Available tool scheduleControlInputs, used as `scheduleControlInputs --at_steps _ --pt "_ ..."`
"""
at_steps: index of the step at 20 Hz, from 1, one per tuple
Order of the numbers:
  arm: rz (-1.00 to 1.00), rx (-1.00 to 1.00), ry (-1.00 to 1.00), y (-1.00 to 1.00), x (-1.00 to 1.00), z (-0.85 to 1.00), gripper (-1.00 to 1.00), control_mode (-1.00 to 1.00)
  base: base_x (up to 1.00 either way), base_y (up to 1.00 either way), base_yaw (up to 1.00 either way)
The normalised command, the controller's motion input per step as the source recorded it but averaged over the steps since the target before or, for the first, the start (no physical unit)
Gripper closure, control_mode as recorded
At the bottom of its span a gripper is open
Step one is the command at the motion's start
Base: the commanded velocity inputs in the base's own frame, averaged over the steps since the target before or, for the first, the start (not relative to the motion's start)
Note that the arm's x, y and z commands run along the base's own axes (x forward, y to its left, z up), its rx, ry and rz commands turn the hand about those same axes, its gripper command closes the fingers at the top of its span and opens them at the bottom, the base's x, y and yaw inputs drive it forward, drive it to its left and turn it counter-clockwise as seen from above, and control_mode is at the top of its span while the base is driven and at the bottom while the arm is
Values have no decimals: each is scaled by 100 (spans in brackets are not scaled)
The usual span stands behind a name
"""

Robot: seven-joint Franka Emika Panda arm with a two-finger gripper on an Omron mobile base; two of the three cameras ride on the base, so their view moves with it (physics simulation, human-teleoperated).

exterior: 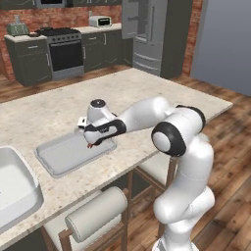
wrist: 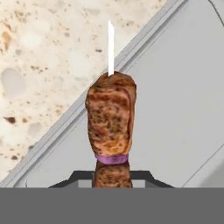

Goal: Place the cold items (mushroom and lime) from the fridge in one tupperware on the dining counter. Place the warm items (kebab skewer and hot dog) in the stove area in another tupperware.

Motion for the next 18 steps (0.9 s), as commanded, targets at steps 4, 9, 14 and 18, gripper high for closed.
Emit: scheduleControlInputs --at_steps 4,9,14,18 --pt "-36 0 0 8 23 -45 100 -100 0 0 0" --pt "-38 1 0 9 38 -35 100 -100 0 0 0" --pt "-31 5 0 4 25 -4 100 -100 0 0 0" --pt "-26 7 -2 4 28 0 100 -100 0 0 0"
